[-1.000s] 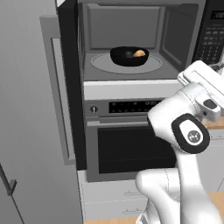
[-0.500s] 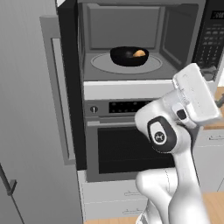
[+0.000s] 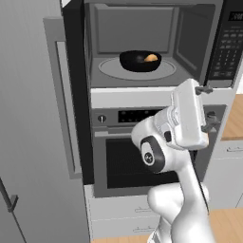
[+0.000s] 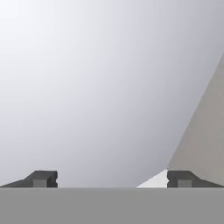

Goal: Pick the squash from the sink and place it in the bowl. Then pick the bowl and place it in the microwave. Then close the microwave door and press the start button.

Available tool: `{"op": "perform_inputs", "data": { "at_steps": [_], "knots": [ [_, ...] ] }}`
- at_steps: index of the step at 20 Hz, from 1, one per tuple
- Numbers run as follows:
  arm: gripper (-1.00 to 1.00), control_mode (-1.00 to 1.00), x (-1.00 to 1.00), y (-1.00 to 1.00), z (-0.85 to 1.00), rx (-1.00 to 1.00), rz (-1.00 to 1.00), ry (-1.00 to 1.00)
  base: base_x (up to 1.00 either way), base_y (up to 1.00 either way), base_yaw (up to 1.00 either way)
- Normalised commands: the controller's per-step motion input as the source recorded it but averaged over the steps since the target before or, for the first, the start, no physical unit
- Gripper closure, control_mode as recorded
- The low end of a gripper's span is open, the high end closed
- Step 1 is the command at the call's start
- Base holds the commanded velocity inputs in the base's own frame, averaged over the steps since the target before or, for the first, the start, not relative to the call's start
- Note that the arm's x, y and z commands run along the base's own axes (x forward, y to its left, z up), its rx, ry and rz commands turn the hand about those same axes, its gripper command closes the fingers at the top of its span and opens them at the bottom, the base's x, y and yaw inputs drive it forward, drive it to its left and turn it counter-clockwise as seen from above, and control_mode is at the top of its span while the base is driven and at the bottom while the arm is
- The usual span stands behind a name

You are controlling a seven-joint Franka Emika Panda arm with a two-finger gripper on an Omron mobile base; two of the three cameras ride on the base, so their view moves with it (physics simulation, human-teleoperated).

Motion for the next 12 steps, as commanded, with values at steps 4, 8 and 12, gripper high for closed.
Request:
{"op": "perform_inputs", "data": {
  "at_steps": [4,8,12],
  "knots": [
    [-1.00,-1.00,-0.53,0.37,-0.46,-0.05,-0.05,0.20,0.00,0.00,0.00],
    [-1.00,-1.00,-0.44,0.36,-0.41,0.00,-0.02,0.27,0.00,0.00,0.00],
    [-1.00,-1.00,-0.55,0.55,-0.43,-0.01,0.00,0.23,0.00,0.00,0.00]
  ]
}}
